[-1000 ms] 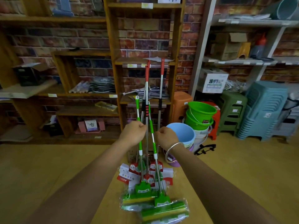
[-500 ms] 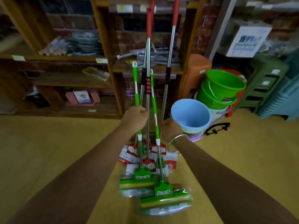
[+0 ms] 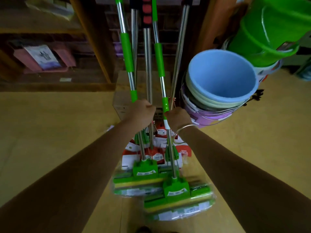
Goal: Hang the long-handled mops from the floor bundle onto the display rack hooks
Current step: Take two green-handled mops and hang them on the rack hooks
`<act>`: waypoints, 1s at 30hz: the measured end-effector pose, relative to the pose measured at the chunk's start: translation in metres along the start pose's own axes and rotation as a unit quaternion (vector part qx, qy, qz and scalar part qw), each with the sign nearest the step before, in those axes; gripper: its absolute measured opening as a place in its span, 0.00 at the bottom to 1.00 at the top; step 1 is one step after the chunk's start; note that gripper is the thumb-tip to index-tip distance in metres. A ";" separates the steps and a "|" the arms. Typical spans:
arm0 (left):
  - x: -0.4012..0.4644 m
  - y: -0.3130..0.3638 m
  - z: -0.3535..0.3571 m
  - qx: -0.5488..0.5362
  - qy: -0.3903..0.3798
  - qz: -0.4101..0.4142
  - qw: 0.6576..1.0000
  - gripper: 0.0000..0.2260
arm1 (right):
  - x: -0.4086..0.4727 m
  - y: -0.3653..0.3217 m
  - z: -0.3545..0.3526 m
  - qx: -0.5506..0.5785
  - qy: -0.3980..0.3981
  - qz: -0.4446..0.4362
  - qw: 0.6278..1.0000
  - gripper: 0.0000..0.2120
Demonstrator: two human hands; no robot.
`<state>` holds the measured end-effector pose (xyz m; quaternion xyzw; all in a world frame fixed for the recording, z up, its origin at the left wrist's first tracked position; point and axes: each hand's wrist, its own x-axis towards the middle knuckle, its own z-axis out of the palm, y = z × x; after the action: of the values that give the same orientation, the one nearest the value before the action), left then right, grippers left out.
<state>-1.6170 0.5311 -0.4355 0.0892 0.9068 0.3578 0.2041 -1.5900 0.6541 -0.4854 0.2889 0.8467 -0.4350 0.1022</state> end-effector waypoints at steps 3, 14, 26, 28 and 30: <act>0.037 -0.045 0.043 -0.013 -0.003 -0.012 1.000 0.13 | 0.047 0.040 0.035 0.003 0.043 0.011 0.999 0.13; 0.126 -0.125 0.119 -0.019 -0.014 0.006 1.000 0.14 | 0.173 0.080 0.100 0.060 0.086 -0.029 0.994 0.28; 0.165 -0.125 0.088 -0.052 0.061 0.018 0.997 0.12 | 0.192 0.079 0.111 0.108 0.091 -0.078 0.987 0.18; 0.172 -0.123 0.079 -0.042 0.118 0.015 0.992 0.10 | 0.183 0.084 0.114 0.124 0.102 -0.094 0.983 0.17; 0.182 -0.121 0.069 -0.012 0.218 -0.002 0.976 0.07 | 0.174 0.088 0.117 0.137 0.127 -0.114 0.976 0.14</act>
<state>-1.7533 0.5414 -0.6202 0.0051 0.9252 0.3793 0.0032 -1.6897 0.6701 -0.6889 0.2547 0.8122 -0.5157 -0.0973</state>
